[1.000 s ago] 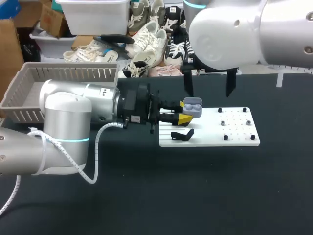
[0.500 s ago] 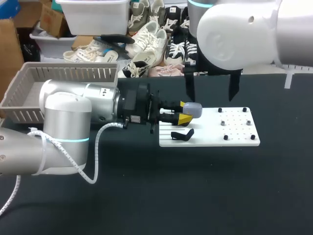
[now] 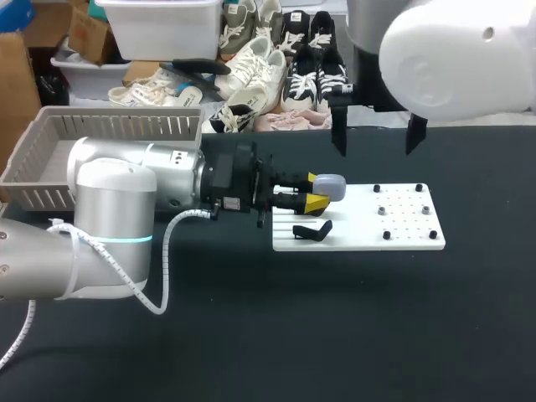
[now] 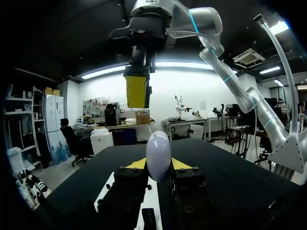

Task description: Pick up each earbud case from the left stands, insert the matching earbuds, close the lid, and place the case in the box.

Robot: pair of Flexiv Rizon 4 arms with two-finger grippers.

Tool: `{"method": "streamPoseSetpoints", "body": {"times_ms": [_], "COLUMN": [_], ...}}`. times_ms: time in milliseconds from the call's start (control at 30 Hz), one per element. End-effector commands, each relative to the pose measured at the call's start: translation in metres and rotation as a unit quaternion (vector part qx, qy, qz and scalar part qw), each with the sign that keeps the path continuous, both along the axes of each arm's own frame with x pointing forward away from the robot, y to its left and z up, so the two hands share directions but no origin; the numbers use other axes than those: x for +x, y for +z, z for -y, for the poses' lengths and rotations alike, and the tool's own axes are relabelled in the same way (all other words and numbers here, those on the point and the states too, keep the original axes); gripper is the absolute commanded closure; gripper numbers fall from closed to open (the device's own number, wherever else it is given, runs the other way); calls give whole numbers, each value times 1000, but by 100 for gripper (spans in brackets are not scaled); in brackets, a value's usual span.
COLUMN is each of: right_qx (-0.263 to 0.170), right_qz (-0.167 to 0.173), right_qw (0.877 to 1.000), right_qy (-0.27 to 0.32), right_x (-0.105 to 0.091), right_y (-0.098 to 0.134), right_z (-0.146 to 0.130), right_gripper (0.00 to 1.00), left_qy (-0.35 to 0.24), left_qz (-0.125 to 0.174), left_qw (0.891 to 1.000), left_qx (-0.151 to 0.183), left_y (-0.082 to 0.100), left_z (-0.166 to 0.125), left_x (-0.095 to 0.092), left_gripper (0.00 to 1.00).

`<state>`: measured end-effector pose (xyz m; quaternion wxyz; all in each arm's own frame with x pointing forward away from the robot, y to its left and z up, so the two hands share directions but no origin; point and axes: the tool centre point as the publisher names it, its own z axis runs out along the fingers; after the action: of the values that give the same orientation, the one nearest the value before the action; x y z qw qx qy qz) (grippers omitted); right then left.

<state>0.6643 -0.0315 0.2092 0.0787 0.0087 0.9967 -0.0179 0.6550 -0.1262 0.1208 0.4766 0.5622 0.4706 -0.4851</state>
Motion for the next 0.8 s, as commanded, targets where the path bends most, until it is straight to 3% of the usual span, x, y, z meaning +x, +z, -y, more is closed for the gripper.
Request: {"method": "streamPoseSetpoints", "body": {"times_ms": [33, 100, 400, 800], "right_qx": [65, 87, 98, 101], "right_qz": [48, 57, 55, 52], "right_qw": [996, 993, 989, 988], "right_qy": [33, 47, 99, 103], "right_x": [-18, -20, -24, -24], "right_y": [9, 11, 3, 0], "right_z": [26, 31, 33, 32], "right_gripper": [0, 0, 0, 0], "left_qy": [6, 16, 93, 229], "left_qz": [-1, -2, 8, 22], "left_qw": [1000, 1000, 995, 972], "left_qx": [3, 6, 26, 48], "left_y": [6, 12, 34, 69], "left_z": [-10, -16, -69, -143], "left_x": [-2, -1, 7, 27], "left_gripper": [100, 100, 100, 100]}}
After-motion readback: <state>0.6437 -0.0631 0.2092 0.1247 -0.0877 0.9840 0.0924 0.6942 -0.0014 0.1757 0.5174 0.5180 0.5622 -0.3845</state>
